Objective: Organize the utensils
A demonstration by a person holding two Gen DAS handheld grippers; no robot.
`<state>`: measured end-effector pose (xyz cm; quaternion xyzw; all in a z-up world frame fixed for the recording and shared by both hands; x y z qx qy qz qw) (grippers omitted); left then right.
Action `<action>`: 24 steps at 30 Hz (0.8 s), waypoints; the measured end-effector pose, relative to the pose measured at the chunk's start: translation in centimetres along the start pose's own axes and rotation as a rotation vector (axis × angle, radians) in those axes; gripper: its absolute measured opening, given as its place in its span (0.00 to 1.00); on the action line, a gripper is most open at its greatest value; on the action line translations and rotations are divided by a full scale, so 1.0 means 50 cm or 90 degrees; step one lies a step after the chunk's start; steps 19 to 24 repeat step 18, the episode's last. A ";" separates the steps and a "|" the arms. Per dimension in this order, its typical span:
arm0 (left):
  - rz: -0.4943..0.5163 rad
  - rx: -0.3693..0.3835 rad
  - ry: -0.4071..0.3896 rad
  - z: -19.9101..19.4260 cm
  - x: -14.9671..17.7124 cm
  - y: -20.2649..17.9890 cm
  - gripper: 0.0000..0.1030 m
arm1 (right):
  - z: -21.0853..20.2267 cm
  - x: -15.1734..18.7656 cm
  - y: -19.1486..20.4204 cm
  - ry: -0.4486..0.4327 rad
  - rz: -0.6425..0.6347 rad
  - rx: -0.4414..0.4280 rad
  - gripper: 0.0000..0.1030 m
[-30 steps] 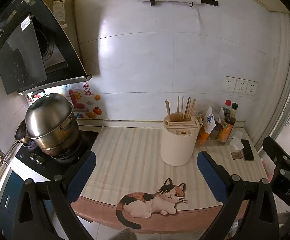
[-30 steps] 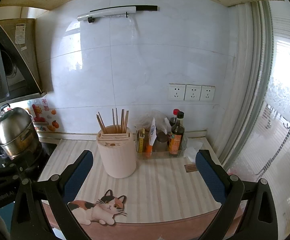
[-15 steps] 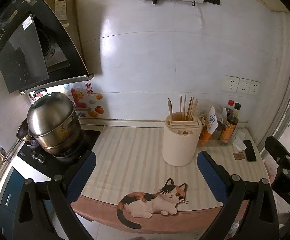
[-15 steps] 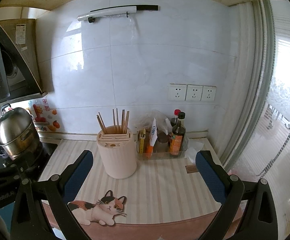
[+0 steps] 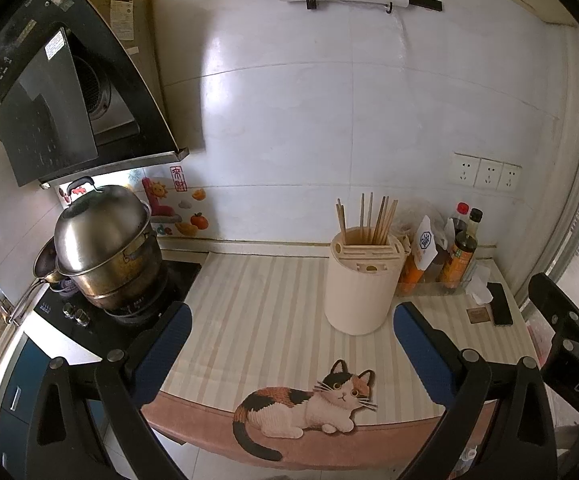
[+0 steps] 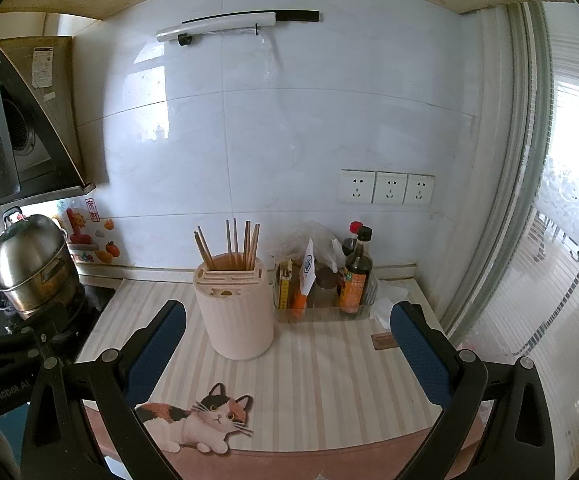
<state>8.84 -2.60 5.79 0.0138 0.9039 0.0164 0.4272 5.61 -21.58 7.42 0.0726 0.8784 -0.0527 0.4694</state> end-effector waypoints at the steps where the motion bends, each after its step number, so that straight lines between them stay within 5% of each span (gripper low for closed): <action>1: -0.001 0.000 0.000 0.001 -0.001 0.001 1.00 | 0.000 0.000 0.000 0.000 0.000 0.000 1.00; 24: -0.010 0.001 -0.004 0.010 -0.012 -0.012 1.00 | 0.004 -0.011 0.006 -0.006 -0.006 -0.001 1.00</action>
Point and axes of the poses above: each gripper's, at about its wrist camera, not at the fingertips, and z roughly the way its jaws point, y to its left, x to its underside, the point moved 5 cm from there along z, roughly the way its jaws point, and after that the axes turned 1 degree about -z, right-handed, at the moved point
